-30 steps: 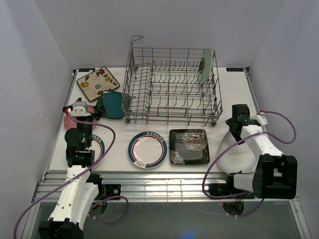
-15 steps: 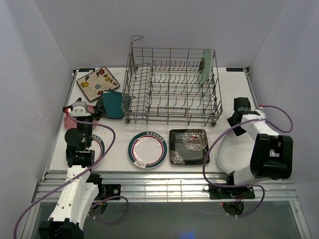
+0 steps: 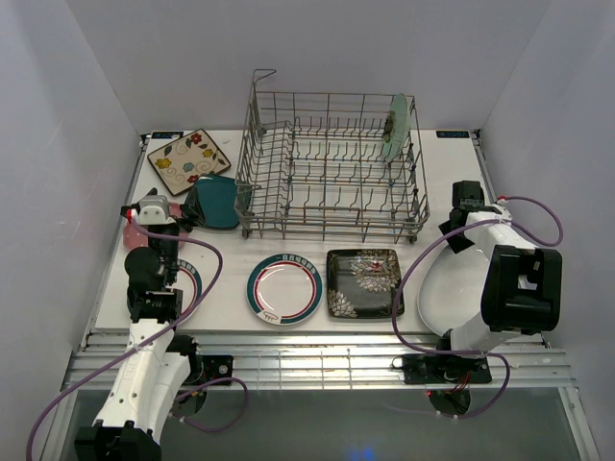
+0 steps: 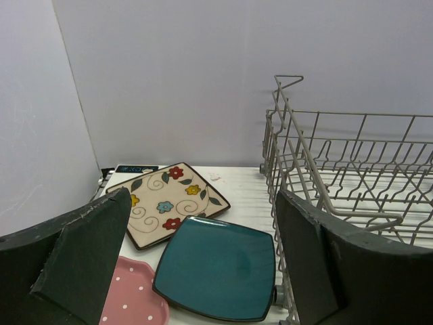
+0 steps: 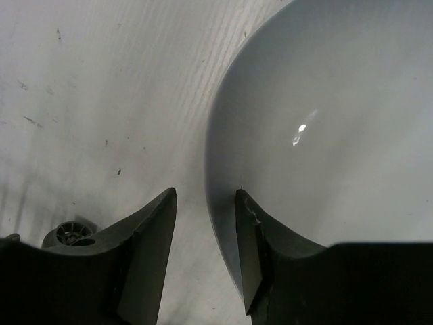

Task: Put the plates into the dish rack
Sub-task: Move the plate to the center of the board.

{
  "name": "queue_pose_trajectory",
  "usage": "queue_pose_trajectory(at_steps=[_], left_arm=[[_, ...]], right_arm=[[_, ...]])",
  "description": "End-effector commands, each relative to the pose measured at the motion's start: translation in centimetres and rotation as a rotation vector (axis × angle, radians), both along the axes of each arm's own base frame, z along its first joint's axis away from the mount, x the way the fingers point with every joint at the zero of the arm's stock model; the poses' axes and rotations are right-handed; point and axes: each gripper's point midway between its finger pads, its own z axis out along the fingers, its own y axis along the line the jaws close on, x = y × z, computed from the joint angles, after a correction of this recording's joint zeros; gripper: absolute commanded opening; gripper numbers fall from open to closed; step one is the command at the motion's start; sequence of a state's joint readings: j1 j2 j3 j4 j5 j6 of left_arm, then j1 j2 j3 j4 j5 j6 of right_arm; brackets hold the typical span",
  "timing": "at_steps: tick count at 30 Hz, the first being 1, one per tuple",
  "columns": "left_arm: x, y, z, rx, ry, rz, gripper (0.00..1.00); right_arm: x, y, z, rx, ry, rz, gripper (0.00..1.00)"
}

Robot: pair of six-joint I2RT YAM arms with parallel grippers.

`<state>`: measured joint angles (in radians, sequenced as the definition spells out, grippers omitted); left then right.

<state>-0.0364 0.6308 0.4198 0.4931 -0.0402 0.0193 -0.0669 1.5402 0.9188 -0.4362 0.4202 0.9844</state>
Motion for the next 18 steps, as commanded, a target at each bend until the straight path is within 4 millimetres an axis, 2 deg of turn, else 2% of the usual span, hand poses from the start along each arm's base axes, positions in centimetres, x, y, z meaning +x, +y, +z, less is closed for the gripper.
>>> queue_pose_trajectory(at_steps=[1,5,9,16,18], left_arm=[[-0.2,-0.1,0.6,0.008,-0.011,-0.004,0.98],[-0.2,-0.1,0.7,0.008,-0.014,-0.003,0.98],[-0.3,-0.1,0.7,0.006,-0.014,-0.003,0.98],[-0.3,0.0,0.7,0.005,-0.015,0.0,0.98],[-0.4,0.0,0.8,0.006,-0.018,0.002,0.98]], right_arm=[[1.4,-0.2,0.7,0.001,-0.025,0.009,0.46],[1.4,-0.2,0.2,0.006,-0.018,0.01,0.43],[1.3,-0.1,-0.1,0.019,-0.018,0.012,0.25],[1.5,0.1,-0.3,0.033,-0.018,0.019,0.08],[1.6,0.1,-0.3,0.036,-0.021,0.019,0.08]])
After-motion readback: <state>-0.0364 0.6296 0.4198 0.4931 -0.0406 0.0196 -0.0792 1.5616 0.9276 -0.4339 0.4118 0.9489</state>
